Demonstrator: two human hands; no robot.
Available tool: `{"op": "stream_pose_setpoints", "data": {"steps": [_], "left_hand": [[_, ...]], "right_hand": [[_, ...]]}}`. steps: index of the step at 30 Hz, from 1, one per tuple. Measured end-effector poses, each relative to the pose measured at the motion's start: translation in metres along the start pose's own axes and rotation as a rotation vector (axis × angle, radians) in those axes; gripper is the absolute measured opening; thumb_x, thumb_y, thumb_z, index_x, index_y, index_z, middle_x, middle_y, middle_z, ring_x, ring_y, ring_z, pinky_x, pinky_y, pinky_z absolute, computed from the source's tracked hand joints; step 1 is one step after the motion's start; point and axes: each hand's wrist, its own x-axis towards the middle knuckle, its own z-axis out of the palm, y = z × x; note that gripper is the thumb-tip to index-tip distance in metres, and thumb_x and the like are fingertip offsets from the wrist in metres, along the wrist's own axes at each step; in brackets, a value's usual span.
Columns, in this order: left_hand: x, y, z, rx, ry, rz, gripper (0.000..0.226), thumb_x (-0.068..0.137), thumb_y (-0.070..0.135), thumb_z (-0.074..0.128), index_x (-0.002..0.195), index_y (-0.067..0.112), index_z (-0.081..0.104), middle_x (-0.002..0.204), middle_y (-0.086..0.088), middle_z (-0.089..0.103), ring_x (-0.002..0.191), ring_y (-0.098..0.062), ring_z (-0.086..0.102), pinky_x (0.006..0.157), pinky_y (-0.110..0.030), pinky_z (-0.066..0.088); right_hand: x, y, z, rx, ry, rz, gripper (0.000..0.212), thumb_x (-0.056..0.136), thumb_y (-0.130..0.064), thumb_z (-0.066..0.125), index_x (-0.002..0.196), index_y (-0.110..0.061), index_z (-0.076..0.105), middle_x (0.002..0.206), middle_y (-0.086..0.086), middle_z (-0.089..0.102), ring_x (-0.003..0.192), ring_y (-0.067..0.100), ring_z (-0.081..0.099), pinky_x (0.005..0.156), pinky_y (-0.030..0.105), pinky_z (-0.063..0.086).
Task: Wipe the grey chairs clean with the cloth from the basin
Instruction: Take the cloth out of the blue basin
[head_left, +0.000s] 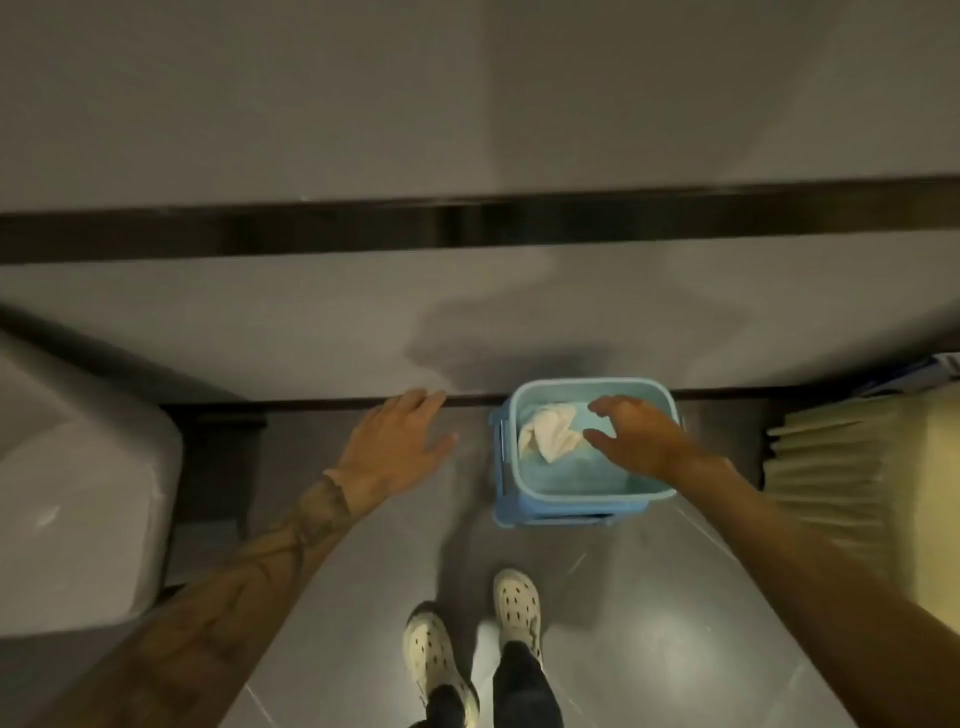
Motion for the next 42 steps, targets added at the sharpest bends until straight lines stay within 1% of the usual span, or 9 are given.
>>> {"op": "stream_pose_setpoints", "data": {"steps": [6,10,17,21,24,28,35,38,42], "left_hand": [[0.075,-0.018,0.092,-0.027,-0.083,-0.057,0.069,0.106,0.05,0.05,0.164,0.019,0.03,0.168,-0.008,0.034,0.151,-0.028,0.036,0.124,-0.037,0.026],[0.104,-0.032,0.137,0.003,-0.069,-0.064,0.066,0.107,0.051,0.046,0.164,0.022,0.028,0.167,-0.005,0.035,0.151,-0.025,0.034,0.123,-0.034,0.022],[0.128,-0.049,0.182,-0.026,-0.093,-0.095,0.069,0.107,0.054,0.042,0.166,0.026,0.022,0.172,-0.005,0.026,0.157,-0.026,0.026,0.127,-0.036,0.017],[0.124,-0.051,0.191,-0.046,-0.081,-0.099,0.068,0.107,0.055,0.043,0.166,0.027,0.023,0.172,-0.004,0.027,0.157,-0.025,0.027,0.127,-0.037,0.018],[0.115,-0.05,0.188,-0.052,-0.067,-0.106,0.069,0.106,0.056,0.044,0.166,0.027,0.024,0.171,-0.005,0.028,0.156,-0.025,0.028,0.126,-0.037,0.019],[0.093,-0.042,0.164,-0.072,-0.036,-0.116,0.069,0.106,0.056,0.045,0.165,0.025,0.027,0.17,-0.006,0.031,0.155,-0.027,0.03,0.127,-0.039,0.021],[0.006,-0.026,0.081,-0.12,0.051,-0.126,0.069,0.107,0.053,0.046,0.166,0.024,0.025,0.167,-0.004,0.034,0.152,-0.024,0.033,0.123,-0.033,0.022],[-0.046,-0.029,0.039,-0.147,0.104,-0.157,0.071,0.106,0.055,0.044,0.167,0.027,0.021,0.173,-0.005,0.024,0.158,-0.025,0.025,0.129,-0.04,0.019],[-0.12,-0.051,-0.007,-0.151,0.209,-0.194,0.07,0.105,0.057,0.045,0.166,0.027,0.026,0.171,-0.005,0.027,0.157,-0.025,0.026,0.127,-0.039,0.019]], "right_hand": [[0.089,0.032,0.092,0.068,-0.089,0.124,0.047,0.104,-0.036,0.056,0.147,-0.015,0.052,0.145,0.01,0.058,0.135,0.032,0.053,0.112,0.043,0.044],[0.142,0.045,0.134,0.122,-0.061,0.241,0.053,0.104,-0.038,0.056,0.149,-0.012,0.049,0.149,0.014,0.053,0.136,0.037,0.052,0.112,0.045,0.045],[0.192,0.054,0.178,0.226,0.028,0.409,0.054,0.101,-0.037,0.06,0.142,-0.003,0.047,0.14,0.022,0.057,0.128,0.043,0.056,0.104,0.046,0.047],[0.192,0.051,0.192,0.228,0.154,0.432,0.039,0.1,-0.021,0.059,0.137,-0.008,0.052,0.13,0.019,0.065,0.124,0.042,0.059,0.106,0.05,0.046],[0.182,0.045,0.188,0.211,0.209,0.425,0.038,0.099,-0.012,0.056,0.137,-0.014,0.056,0.128,0.015,0.067,0.124,0.041,0.057,0.106,0.05,0.044],[0.153,0.032,0.159,0.329,0.308,0.318,0.028,0.099,-0.009,0.058,0.126,-0.009,0.066,0.121,0.015,0.07,0.116,0.039,0.063,0.096,0.041,0.05],[0.062,-0.036,0.081,0.376,0.416,0.04,0.016,0.1,-0.015,0.058,0.112,-0.016,0.069,0.103,0.008,0.072,0.096,0.031,0.067,0.077,0.031,0.043],[0.015,-0.087,0.051,0.334,0.437,-0.134,0.014,0.101,-0.017,0.057,0.11,-0.017,0.069,0.104,0.007,0.07,0.096,0.029,0.065,0.078,0.032,0.044],[-0.043,-0.168,0.031,0.274,0.448,-0.337,0.013,0.102,-0.016,0.057,0.106,-0.018,0.07,0.105,0.003,0.071,0.098,0.024,0.065,0.085,0.039,0.051]]}}
